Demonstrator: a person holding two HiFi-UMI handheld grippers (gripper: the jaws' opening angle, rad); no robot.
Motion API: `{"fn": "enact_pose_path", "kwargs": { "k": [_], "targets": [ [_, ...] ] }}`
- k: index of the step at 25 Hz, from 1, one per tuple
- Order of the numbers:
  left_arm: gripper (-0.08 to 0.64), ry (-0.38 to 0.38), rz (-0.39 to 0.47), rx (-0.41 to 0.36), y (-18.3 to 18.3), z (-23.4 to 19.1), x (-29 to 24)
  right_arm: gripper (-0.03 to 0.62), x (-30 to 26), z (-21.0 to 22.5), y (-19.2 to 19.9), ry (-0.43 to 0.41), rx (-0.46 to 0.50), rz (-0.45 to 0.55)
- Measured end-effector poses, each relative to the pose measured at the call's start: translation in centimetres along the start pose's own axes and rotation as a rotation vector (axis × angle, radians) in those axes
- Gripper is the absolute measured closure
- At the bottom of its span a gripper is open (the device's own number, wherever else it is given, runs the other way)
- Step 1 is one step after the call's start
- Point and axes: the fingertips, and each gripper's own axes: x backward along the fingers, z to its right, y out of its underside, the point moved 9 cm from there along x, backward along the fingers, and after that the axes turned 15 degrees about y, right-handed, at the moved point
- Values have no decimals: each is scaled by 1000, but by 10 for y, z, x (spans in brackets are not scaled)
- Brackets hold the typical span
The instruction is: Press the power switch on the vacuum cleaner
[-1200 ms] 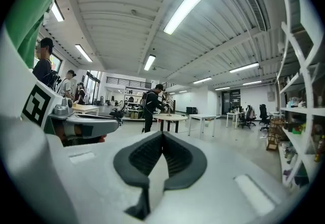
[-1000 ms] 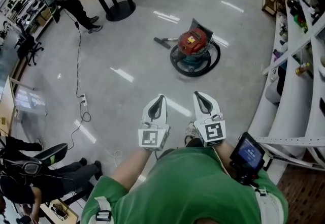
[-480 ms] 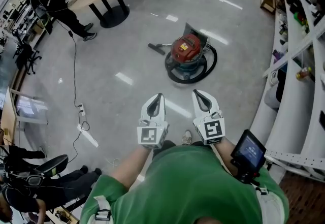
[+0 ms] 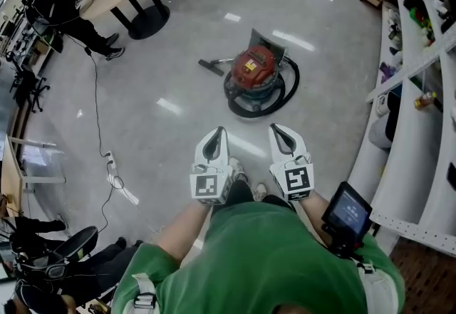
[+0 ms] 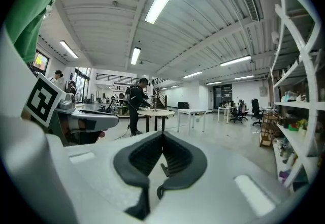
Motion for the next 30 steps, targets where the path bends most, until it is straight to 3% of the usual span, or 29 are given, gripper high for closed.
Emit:
{"fn": "enact_pose_path", "kwargs": {
  "k": [15, 30],
  "targets": [
    [554, 74, -23, 10, 9, -116, -84, 589, -123, -13, -6, 86, 31, -77],
    [554, 58, -51, 17, 10, -188, -126, 589, -210, -22, -19, 97, 62, -92]
  ]
}}
